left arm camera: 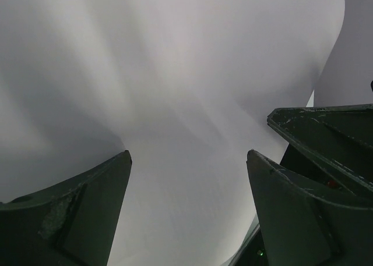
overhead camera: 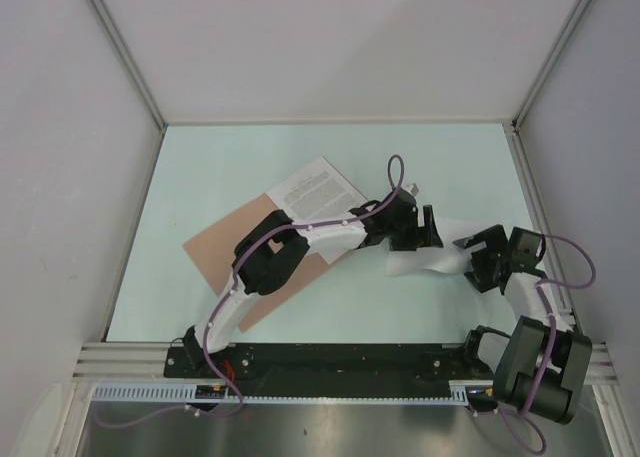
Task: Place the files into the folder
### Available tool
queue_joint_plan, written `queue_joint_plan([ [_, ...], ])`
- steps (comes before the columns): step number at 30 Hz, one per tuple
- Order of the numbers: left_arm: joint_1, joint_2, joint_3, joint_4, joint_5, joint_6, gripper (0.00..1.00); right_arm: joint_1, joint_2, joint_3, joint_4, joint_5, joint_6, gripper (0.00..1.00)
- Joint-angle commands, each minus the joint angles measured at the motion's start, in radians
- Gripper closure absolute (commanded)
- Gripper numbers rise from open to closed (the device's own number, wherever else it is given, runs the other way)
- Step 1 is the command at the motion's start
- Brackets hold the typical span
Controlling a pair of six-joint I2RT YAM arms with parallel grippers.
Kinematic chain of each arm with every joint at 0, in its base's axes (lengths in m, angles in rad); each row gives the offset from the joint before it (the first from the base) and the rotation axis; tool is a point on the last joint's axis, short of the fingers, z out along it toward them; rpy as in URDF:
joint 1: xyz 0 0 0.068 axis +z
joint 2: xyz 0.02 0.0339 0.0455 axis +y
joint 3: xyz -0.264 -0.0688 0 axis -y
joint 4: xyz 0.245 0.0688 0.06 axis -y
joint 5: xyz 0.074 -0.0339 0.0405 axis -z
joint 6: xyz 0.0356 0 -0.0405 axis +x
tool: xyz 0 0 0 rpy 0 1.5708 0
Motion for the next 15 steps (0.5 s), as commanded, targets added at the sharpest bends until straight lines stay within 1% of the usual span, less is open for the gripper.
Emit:
queue_joint_plan([
  [1,-0.018,0.003,-0.054,-0.118,0.038,-0.026,0.12,-0.006,0.021,-0.056,-0.060,-0.044,-0.060,0.00],
  [6,-0.019,-0.014,-0.098,-0.071,0.056,-0.083,0.11,0.009,-0.056,-0.070,-0.087,-0.136,0.030,0.00],
  [7,-0.019,-0.017,-0.103,-0.068,0.049,-0.088,0.11,0.011,-0.099,-0.078,-0.084,-0.157,0.090,0.00],
  [9,-0.019,-0.031,-0.129,-0.046,0.041,-0.101,0.12,0.009,-0.137,-0.096,-0.053,-0.177,0.145,0.00],
  [11,-0.019,-0.037,-0.152,-0.025,0.040,-0.117,0.12,0.009,-0.183,-0.096,-0.038,-0.162,0.196,0.00],
  [15,-0.019,-0.040,-0.163,-0.022,0.046,-0.112,0.12,0.006,-0.199,-0.078,-0.033,-0.098,0.196,0.00],
])
